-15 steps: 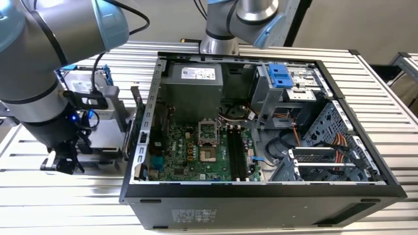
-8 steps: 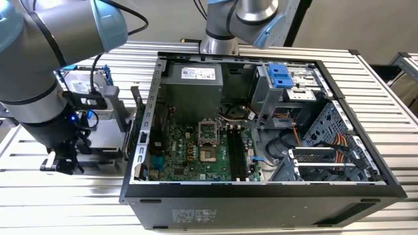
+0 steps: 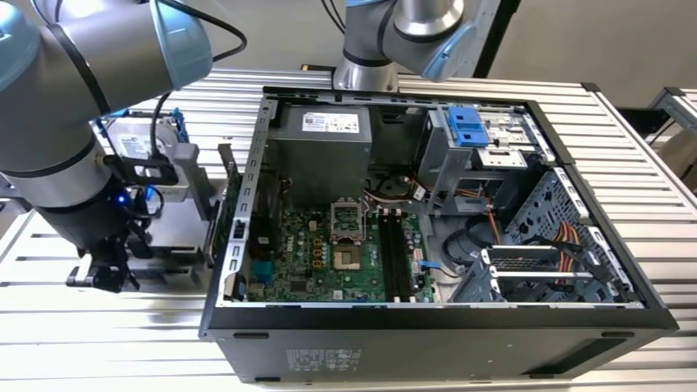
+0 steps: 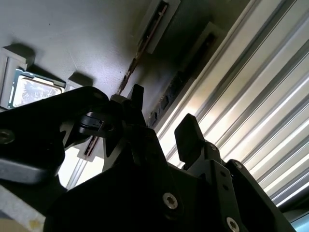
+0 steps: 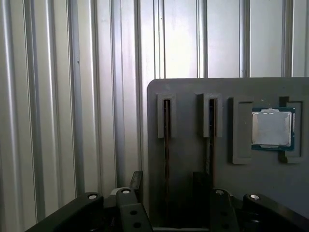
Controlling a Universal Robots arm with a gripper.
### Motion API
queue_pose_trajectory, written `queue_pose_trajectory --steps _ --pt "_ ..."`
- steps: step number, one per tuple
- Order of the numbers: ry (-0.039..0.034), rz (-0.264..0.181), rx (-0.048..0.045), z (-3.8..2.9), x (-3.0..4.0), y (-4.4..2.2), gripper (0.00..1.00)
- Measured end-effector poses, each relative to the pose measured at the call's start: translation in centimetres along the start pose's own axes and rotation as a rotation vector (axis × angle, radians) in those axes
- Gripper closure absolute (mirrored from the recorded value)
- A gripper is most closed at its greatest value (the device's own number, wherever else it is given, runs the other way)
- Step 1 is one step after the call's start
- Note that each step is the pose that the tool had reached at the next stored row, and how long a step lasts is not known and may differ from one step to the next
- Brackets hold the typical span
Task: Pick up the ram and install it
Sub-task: 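Pick up the ram and move it above insertion slot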
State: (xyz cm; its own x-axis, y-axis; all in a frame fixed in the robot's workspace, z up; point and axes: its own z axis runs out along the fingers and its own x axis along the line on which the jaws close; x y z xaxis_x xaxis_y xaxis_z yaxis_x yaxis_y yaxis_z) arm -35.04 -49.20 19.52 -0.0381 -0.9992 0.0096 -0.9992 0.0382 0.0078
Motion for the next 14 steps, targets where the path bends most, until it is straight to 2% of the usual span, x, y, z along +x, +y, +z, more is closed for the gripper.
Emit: queue_pose_trajectory --steps 14 --pt "-0.0001 0.009 0.0 0.12 -0.01 0.01 0.0"
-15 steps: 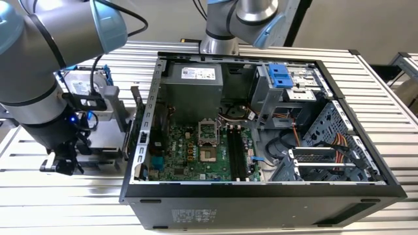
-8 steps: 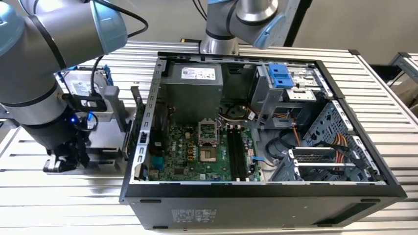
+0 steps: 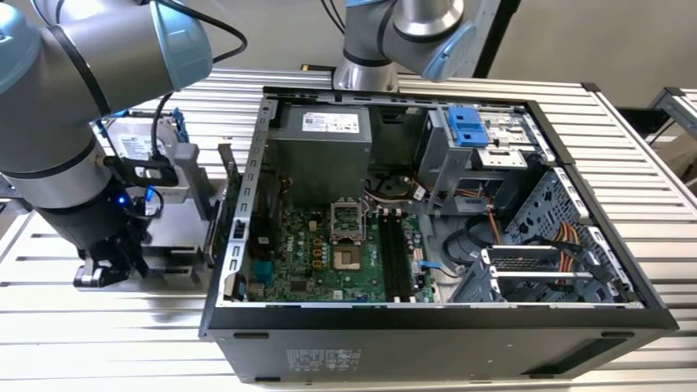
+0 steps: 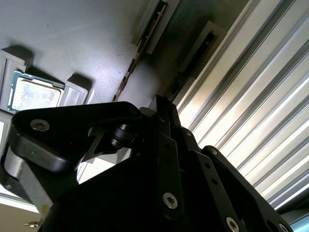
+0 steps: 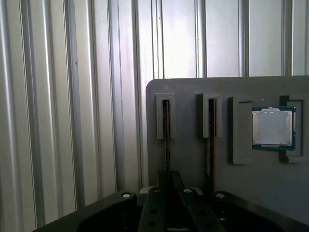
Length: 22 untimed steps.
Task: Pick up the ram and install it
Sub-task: 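Pick up the ram and move it above insertion slot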
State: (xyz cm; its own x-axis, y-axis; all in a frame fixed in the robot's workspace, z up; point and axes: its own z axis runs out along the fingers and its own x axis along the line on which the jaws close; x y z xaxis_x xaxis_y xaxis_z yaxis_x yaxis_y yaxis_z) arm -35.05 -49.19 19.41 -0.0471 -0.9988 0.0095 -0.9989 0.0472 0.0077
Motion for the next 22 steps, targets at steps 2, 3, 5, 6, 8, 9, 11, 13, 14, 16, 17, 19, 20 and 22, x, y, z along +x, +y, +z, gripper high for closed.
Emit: queue_pose_trajectory --steps 2,3,5,6,8,9,11,13,14,16,17,19,20,22 --pt "0.0 0.0 0.0 0.0 0.0 0.0 0.0" --pt "0.0 0.0 0.0 0.0 0.0 0.0 0.0" --pt "0.0001 0.0 -0.0001 0.0 0.0 0.0 1.0" --pt "0.0001 0.0 0.0 0.01 0.0 0.0 1.0" --pt "0.0 0.0 0.0001 0.01 0.0 0.0 1.0" --pt "0.0 0.0 0.0 0.01 0.0 0.0 1.0" --pt "0.0 0.001 0.0 0.01 0.0 0.0 1.0" --pt "0.0 0.001 0.0 0.02 0.0 0.0 1.0" --pt "0.0 0.001 0.0 0.02 0.0 0.0 1.0" --pt "0.0 0.001 0.0 0.02 0.0 0.0 1.0" --pt "0.0 0.001 0.0 0.02 0.0 0.0 1.0" --pt "-0.0003 0.001 0.0003 -0.03 0.0 0.0 1.0" --pt "-0.0003 0.001 0.0002 -0.1 0.0 0.0 1.0" --pt "0.0 0.001 0.0 -0.31 0.0 0.0 1.0"
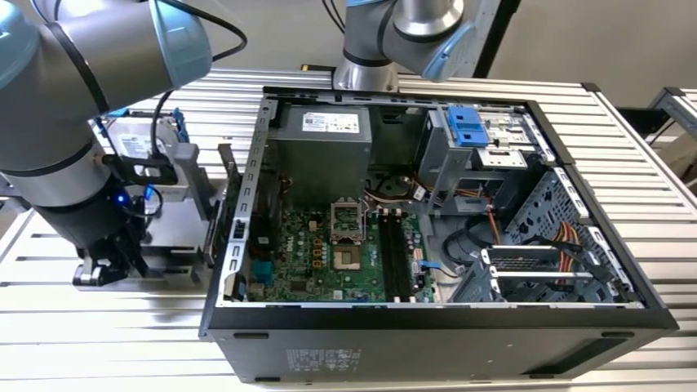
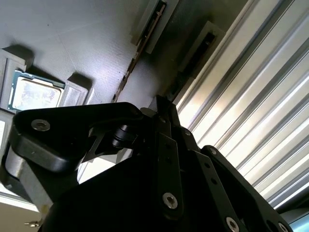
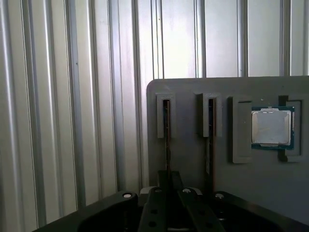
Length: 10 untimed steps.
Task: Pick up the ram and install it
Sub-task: 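Pick up the ram and move it above insertion slot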
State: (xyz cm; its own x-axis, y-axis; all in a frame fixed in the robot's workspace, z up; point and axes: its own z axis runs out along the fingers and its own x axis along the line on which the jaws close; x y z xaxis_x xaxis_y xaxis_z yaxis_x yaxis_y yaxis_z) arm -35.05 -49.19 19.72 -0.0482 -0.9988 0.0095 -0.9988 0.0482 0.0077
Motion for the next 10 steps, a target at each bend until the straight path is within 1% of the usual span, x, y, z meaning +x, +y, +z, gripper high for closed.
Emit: queue_pose_trajectory --steps 7,10 --pt "0.0 0.0 0.0001 -0.6 0.01 0.0 1.0" --pt "0.0001 0.0 0.0 -1.03 0.01 0.01 1.0"
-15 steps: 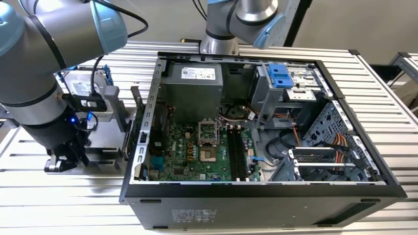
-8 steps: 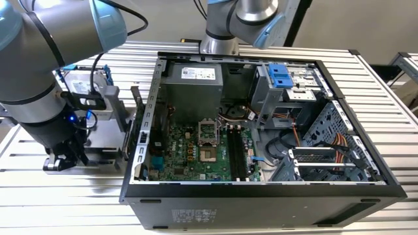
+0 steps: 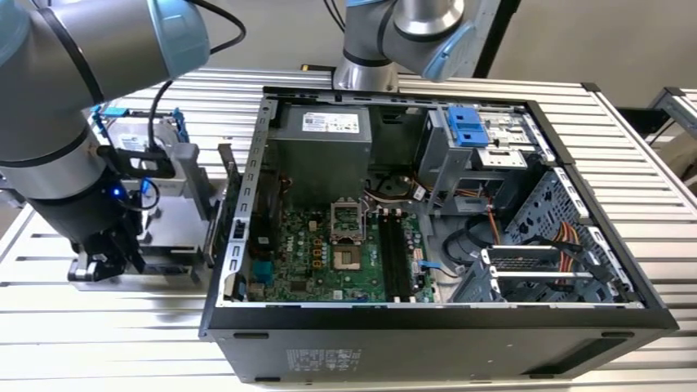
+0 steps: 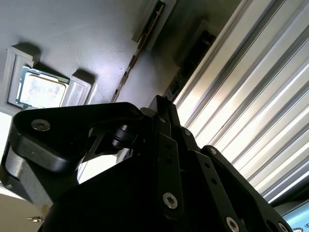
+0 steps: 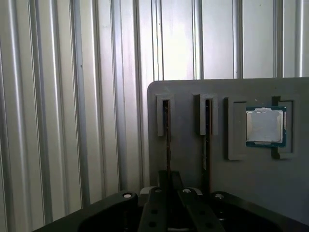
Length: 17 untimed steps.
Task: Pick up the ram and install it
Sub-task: 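Pick up the ram and move it above insertion slot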
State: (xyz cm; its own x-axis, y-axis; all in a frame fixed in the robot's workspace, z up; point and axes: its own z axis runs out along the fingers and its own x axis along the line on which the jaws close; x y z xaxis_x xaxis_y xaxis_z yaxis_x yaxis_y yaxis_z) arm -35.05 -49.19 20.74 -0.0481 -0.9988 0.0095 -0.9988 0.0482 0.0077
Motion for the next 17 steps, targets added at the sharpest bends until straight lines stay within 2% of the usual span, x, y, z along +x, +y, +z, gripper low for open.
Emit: queue_pose_trajectory --steps 17 --pt "-0.0001 0.0 0.0 -0.96 0.01 0.01 1.0"
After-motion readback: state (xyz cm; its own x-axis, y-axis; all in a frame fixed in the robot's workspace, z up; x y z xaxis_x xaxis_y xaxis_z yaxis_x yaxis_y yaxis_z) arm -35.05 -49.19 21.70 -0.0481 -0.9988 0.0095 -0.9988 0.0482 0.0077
